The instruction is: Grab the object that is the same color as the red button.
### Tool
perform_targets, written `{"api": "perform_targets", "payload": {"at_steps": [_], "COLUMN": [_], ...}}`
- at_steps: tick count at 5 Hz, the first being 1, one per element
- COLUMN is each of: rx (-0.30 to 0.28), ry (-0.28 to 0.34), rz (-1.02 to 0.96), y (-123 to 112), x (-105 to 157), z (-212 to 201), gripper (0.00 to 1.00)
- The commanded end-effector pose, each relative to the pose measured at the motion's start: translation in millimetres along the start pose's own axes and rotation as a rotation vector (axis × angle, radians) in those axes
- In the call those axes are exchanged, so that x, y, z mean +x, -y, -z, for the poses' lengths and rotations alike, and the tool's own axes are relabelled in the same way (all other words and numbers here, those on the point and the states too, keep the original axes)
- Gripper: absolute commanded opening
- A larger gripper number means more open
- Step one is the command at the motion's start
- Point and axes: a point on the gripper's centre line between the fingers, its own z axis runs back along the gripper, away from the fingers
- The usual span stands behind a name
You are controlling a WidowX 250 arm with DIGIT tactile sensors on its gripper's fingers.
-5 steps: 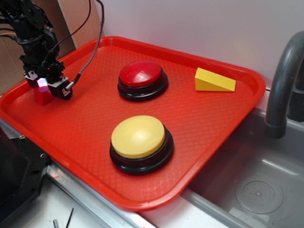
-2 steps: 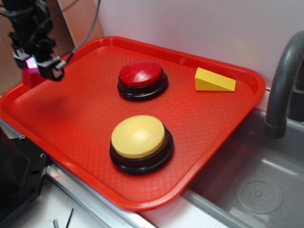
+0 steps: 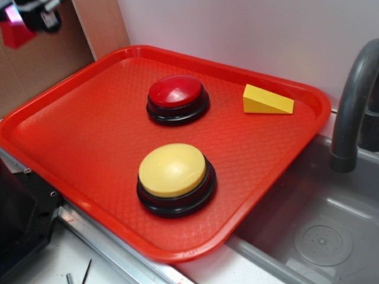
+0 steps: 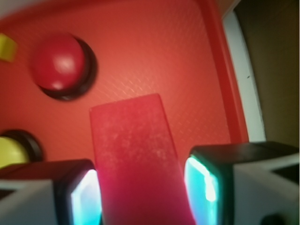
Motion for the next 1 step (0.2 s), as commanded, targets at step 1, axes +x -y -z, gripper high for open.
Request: {"api": "perform_targets", "payload": {"at_steps": [1], "rx": [0.017], "ry": [0.053], "rz": [0.035], "y": [-5.7], "x": [14.8], "z": [-21.8], "gripper": [0.00]}}
